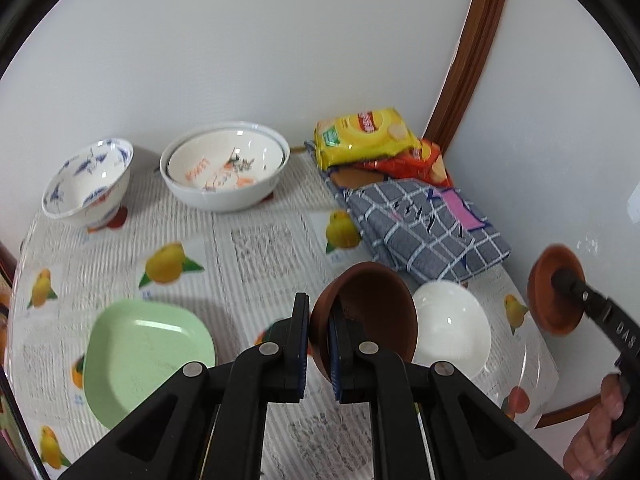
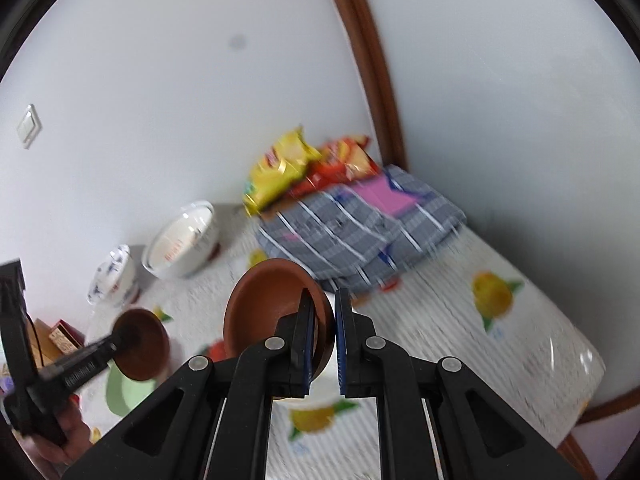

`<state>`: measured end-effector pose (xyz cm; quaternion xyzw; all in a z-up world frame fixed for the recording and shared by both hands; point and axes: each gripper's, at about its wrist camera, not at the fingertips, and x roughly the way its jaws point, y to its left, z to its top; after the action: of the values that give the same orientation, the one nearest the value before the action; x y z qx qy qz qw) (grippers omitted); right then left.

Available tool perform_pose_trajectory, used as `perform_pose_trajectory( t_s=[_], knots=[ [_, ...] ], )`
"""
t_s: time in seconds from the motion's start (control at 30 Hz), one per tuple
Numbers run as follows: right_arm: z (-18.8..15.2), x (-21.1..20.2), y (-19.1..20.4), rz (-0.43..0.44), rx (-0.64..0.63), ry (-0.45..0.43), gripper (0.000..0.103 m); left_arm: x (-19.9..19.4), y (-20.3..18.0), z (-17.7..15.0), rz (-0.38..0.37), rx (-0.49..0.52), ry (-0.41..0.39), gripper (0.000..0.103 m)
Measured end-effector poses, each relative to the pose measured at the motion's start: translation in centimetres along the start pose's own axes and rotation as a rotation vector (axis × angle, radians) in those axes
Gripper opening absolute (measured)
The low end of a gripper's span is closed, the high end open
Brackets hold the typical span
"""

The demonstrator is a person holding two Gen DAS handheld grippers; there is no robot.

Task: Organize plates and bowls
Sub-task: 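Lower the right tool's brown bowl into the large white bowl while the left tool holds its brown bowl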

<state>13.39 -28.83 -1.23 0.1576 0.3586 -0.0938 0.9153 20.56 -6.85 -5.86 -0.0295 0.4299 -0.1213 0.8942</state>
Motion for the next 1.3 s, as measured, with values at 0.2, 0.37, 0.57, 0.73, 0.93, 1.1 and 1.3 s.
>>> perform_pose_trajectory(
  t_s=[0.2, 0.37, 0.57, 0.73, 0.93, 1.1, 1.3],
  knots=[
    [-0.8, 2.3, 0.3, 0.015, -0.022, 0.014, 0.01, 2.0, -0.5, 1.1, -0.023, 0.01, -0.007, 0.009],
    [-2.6, 4.9, 0.1, -0.01, -0.063, 0.073, 0.01, 4.7, -0.6, 0.6, -0.046, 0.003, 0.02, 0.009],
    [-3.7, 7.0, -0.2, -0.039, -0.061, 0.132, 0.01, 6.1, -0.6, 0.1, -0.049, 0.028, 0.045, 0.009],
    [-4.4, 7.8, 0.0, -0.062, -0.06, 0.151, 0.01, 7.0, -0.4, -0.3, -0.057, 0.019, 0.085, 0.009],
    [-5.0, 9.0, 0.3, -0.052, -0.068, 0.185, 0.01, 6.9, -0.9, -0.7, -0.057, 0.035, 0.088, 0.009],
    [-6.1, 10.3, 0.8, -0.077, -0.093, 0.217, 0.01, 6.1, -0.9, -0.5, -0.051, 0.038, 0.069, 0.009],
    [-6.2, 10.9, 1.1, -0.103, -0.075, 0.227, 0.01, 5.9, -0.6, -0.4, -0.049, 0.031, 0.068, 0.009]
  ],
)
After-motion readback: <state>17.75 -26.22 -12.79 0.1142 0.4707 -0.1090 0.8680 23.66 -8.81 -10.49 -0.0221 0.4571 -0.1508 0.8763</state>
